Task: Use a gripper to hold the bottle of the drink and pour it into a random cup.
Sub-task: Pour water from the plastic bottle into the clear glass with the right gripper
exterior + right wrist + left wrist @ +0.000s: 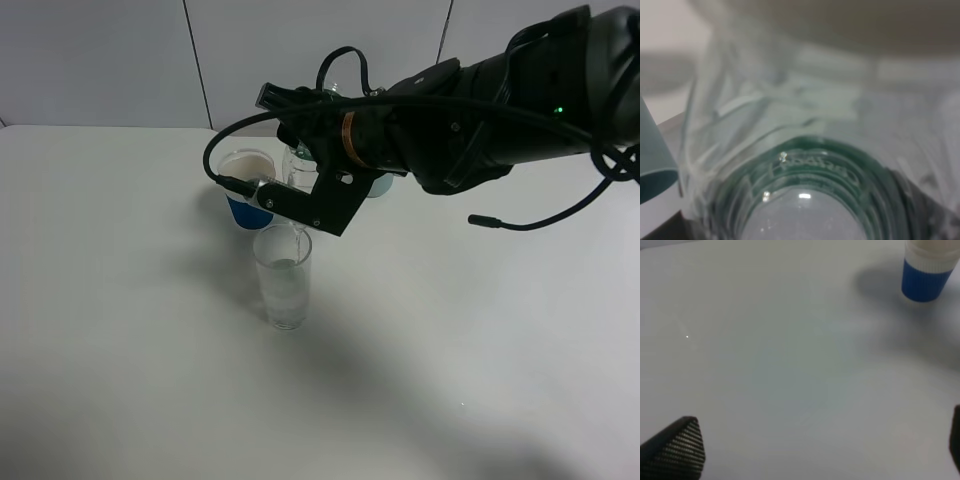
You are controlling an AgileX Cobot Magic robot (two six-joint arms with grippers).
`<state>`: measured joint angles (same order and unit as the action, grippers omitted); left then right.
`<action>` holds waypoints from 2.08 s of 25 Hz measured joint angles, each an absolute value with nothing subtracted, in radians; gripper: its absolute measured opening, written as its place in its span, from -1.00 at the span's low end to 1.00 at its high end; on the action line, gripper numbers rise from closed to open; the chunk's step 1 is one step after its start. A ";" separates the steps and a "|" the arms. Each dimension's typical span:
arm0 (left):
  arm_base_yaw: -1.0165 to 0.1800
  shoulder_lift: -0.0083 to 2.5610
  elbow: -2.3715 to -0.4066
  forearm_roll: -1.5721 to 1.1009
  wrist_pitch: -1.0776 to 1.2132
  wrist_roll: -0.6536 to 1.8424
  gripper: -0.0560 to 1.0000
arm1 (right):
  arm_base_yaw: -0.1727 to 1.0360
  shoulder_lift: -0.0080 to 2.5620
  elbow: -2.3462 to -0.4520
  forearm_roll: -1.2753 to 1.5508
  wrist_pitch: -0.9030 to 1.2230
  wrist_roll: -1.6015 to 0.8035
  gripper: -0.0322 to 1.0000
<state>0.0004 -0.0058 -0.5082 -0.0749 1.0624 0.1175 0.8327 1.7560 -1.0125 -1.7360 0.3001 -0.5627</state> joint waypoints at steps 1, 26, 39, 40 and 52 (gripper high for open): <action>0.000 -0.006 -0.508 -0.075 1.062 0.117 0.99 | 0.833 1.756 -1.013 -1.736 0.300 -0.563 0.16; 0.000 -0.006 -0.508 -0.075 1.062 0.117 0.99 | 0.858 1.756 -1.013 -1.736 0.326 -0.563 0.16; 0.000 -0.006 -0.508 -0.075 1.062 0.117 0.99 | 0.871 1.756 -1.013 -1.736 0.356 -0.563 0.16; 0.000 -0.006 -0.508 -0.075 1.062 0.117 0.99 | 0.873 1.756 -1.017 -1.735 0.357 -0.563 0.16; 0.000 -0.006 -0.508 -0.075 1.062 0.117 0.99 | 0.896 1.756 -1.075 -1.735 0.362 -0.579 0.16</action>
<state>0.0004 -0.0058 -0.5082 -0.0749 1.0624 0.1175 0.8960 1.7560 -1.0752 -1.7349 0.3624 -0.5791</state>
